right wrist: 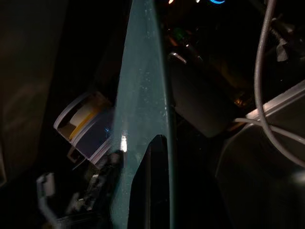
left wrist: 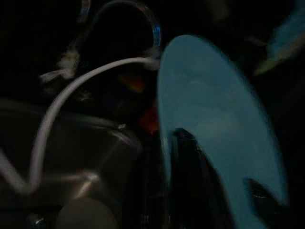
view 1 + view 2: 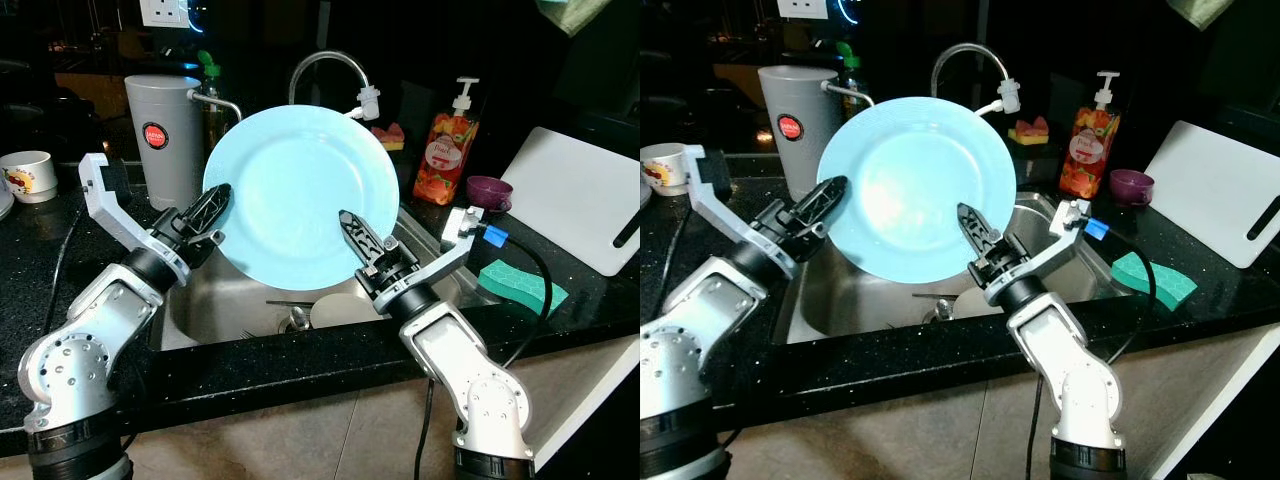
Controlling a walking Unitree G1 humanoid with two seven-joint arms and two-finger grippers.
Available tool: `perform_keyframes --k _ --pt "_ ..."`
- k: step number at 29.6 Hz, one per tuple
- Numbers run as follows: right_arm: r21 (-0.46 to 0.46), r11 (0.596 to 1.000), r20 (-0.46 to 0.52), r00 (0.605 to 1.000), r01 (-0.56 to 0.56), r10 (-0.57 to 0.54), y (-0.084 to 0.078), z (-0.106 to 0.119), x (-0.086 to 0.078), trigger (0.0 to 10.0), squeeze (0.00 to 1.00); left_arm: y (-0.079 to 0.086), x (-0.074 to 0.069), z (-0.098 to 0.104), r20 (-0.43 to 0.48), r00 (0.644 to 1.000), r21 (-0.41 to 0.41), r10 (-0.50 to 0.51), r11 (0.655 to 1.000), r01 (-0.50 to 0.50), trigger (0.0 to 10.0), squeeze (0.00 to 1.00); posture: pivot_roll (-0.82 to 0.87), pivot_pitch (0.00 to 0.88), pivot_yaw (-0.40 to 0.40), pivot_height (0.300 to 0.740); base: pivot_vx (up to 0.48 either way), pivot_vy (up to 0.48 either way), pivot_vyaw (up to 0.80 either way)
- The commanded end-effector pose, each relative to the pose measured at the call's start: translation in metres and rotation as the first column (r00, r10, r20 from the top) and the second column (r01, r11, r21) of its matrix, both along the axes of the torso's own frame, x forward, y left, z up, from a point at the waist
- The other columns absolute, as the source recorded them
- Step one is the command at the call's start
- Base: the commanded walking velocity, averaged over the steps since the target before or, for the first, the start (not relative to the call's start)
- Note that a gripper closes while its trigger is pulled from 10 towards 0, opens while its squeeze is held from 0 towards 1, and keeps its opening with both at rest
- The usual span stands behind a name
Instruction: Kitchen organization
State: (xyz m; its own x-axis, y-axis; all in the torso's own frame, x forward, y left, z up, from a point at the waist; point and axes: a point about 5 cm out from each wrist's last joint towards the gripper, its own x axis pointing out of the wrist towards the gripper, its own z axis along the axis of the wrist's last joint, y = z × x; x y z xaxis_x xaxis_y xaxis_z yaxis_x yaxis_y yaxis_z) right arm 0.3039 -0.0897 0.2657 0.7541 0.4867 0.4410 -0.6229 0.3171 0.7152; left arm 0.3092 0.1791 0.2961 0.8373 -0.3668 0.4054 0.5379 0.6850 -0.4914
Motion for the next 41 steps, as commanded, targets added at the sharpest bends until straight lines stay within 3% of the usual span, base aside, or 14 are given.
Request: perform_keyframes --k 1,2,8,9,10,12,13,14,21,27,31,34,35,41 --pt "0.017 1.0 -0.004 1.0 -0.012 0.012 0.004 0.001 0.001 0.0 0.0 0.0 0.003 -0.007 -0.042 0.999 0.031 0.03 0.999 -0.028 10.0 0.84 0.11 0.038 -0.087 0.74 0.0 0.0 0.0" --pt "0.019 1.0 -0.007 1.0 -0.01 0.011 0.004 0.001 0.002 0.0 0.0 0.0 0.004 -0.008 -0.046 0.998 0.032 0.034 0.999 -0.032 10.0 1.0 0.11 0.04 -0.091 0.74 0.0 0.0 0.0" --pt "0.027 1.0 -0.021 1.0 -0.001 0.002 0.003 -0.001 0.005 0.0 0.0 0.002 0.003 -0.011 -0.053 0.997 0.039 0.055 0.998 -0.053 10.0 1.0 0.11 0.04 -0.091 0.74 0.0 0.0 0.0" --pt "0.026 0.999 -0.039 0.999 0.023 -0.022 0.002 -0.002 0.009 0.0 0.0 0.006 0.002 -0.013 -0.062 0.995 0.031 0.078 0.997 -0.076 10.0 0.17 0.13 0.049 -0.096 0.74 0.0 0.0 0.0" --pt "0.018 0.998 -0.057 0.996 0.063 -0.061 -0.001 -0.004 0.014 0.0 0.0 0.01 0.0 -0.016 -0.077 0.992 0.016 0.097 0.995 -0.096 10.0 0.0 0.13 0.05 -0.092 0.74 0.0 0.0 0.0" --pt "0.005 0.991 -0.086 0.987 0.134 -0.133 -0.007 -0.007 0.022 0.0 0.0 0.016 -0.003 -0.023 -0.103 0.988 -0.014 0.116 0.993 -0.118 10.0 0.0 0.13 0.05 -0.092 0.74 0.0 0.0 0.0" --pt "-0.002 0.987 -0.1 0.982 0.162 -0.161 -0.01 -0.008 0.026 3.5 0.0 0.018 -0.004 -0.025 -0.108 0.987 -0.021 0.119 0.992 -0.122 10.0 0.0 0.14 0.058 -0.087 0.74 0.0 0.0 0.0" --pt "-0.056 0.972 -0.115 0.966 0.229 -0.234 -0.016 -0.012 0.033 10.0 0.0 0.019 -0.009 -0.03 -0.114 0.988 -0.028 0.109 0.993 -0.113 10.0 0.0 0.15 0.064 -0.089 0.74 0.0 0.0 0.0" --pt "-0.285 0.875 -0.18 0.875 0.392 -0.45 -0.031 -0.037 0.062 10.0 0.0 0.01 -0.027 -0.055 -0.16 0.984 -0.006 0.079 0.997 -0.081 10.0 0.0 0.18 0.068 -0.112 0.74 0.0 0.0 0.0" --pt "-0.584 0.719 -0.056 0.865 0.376 -0.498 -0.004 -0.055 0.08 10.0 0.0 -0.005 -0.028 -0.062 -0.178 0.982 0.068 0.067 0.996 -0.056 10.0 0.0 0.19 0.062 -0.12 0.74 0.0 0.0 0.0" --pt "-0.611 0.707 -0.048 0.875 0.356 -0.482 0.01 -0.063 0.081 10.0 0.0 -0.009 -0.027 -0.061 -0.179 0.982 0.077 0.065 0.996 -0.052 10.0 0.0 0.19 0.063 -0.121 0.74 0.0 0.0 0.0" --pt "-0.614 0.704 -0.037 0.878 0.356 -0.477 0.016 -0.065 0.08 10.0 0.09 -0.011 -0.026 -0.061 -0.179 0.982 0.08 0.06 0.996 -0.047 10.0 0.0 0.19 0.063 -0.121 0.74 0.0 0.0 0.0" --pt "-0.605 0.709 -0.03 0.879 0.363 -0.475 0.017 -0.065 0.08 10.0 1.0 -0.012 -0.026 -0.061 -0.179 0.982 0.081 0.058 0.996 -0.044 10.0 0.0 0.19 0.063 -0.121 0.74 0.0 0.0 0.0" --pt "-0.414 0.767 0.135 0.867 0.49 -0.48 0.01 -0.028 0.07 10.0 1.0 -0.024 -0.022 -0.059 -0.171 0.985 0.097 0.037 0.995 -0.021 10.0 0.0 0.18 0.068 -0.121 0.74 0.0 0.0 0.0"
